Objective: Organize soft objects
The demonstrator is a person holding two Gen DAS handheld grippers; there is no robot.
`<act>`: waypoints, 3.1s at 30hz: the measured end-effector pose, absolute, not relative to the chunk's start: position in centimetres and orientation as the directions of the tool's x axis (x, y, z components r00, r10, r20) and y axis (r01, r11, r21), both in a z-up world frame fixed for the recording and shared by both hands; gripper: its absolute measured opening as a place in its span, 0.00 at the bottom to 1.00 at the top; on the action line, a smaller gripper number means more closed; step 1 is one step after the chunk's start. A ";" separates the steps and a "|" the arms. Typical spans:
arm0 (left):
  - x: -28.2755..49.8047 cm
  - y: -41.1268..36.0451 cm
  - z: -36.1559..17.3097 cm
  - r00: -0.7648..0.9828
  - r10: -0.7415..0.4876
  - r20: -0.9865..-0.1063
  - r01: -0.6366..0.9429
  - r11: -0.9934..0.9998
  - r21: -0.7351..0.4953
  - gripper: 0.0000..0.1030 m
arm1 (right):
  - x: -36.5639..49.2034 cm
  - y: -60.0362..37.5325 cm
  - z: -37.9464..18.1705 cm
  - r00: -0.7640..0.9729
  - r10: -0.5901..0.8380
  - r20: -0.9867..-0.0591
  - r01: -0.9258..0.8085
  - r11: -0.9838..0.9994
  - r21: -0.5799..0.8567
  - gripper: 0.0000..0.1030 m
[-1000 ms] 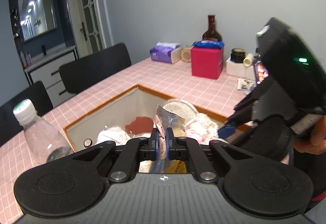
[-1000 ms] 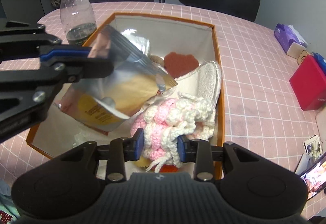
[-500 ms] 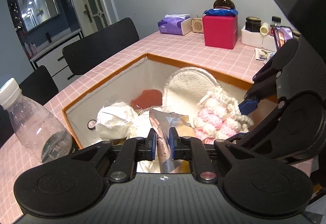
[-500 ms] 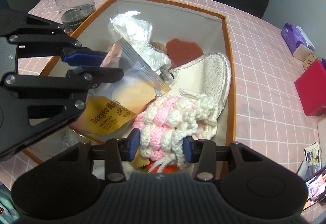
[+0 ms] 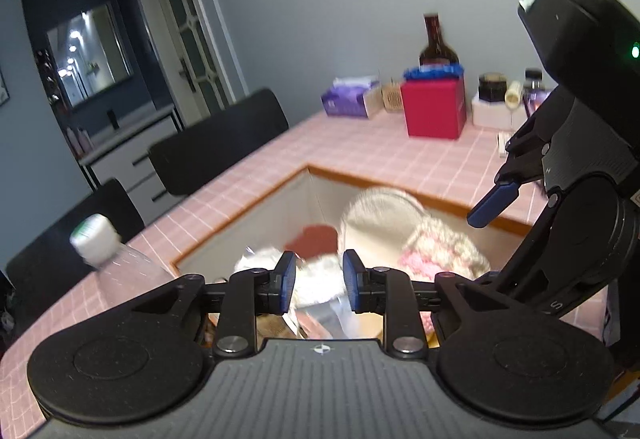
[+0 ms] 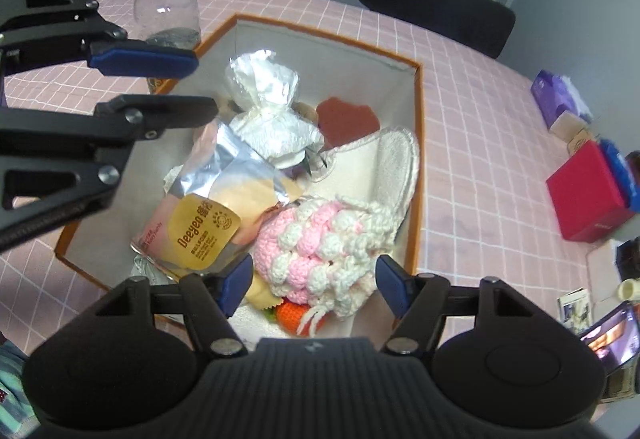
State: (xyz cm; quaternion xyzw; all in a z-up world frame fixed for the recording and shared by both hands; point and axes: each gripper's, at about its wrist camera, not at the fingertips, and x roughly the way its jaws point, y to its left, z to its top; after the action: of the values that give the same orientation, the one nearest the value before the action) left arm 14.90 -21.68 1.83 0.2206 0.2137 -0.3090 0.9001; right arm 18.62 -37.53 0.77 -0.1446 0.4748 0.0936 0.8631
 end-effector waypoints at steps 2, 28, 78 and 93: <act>14.3 -20.8 2.8 0.730 -0.475 -0.491 0.642 0.723 0.255 0.34 | 17.9 -37.3 1.8 0.558 0.023 -0.829 -0.298 0.938 -0.175 0.68; 6.9 -7.6 0.1 0.984 -0.113 -0.141 0.131 0.983 0.126 0.49 | 5.1 -26.9 1.1 0.983 0.074 -0.167 -0.084 0.995 -0.057 0.88; 2.7 -5.6 -7.0 0.952 0.009 -0.307 0.033 0.991 0.131 0.88 | 2.9 -23.4 -8.2 0.934 -0.061 -0.352 0.068 0.998 0.008 0.92; 2.7 -5.6 -6.9 0.952 0.019 -0.304 0.026 0.990 0.142 0.88 | 3.1 -23.4 -8.3 0.933 -0.058 -0.355 0.065 0.998 0.007 0.92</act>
State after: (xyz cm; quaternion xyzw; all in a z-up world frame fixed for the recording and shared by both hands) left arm 2.75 -5.60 -6.92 0.0722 0.1543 -0.0019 0.9854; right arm 3.07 -23.36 -8.28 0.0091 0.1802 -0.0314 0.9831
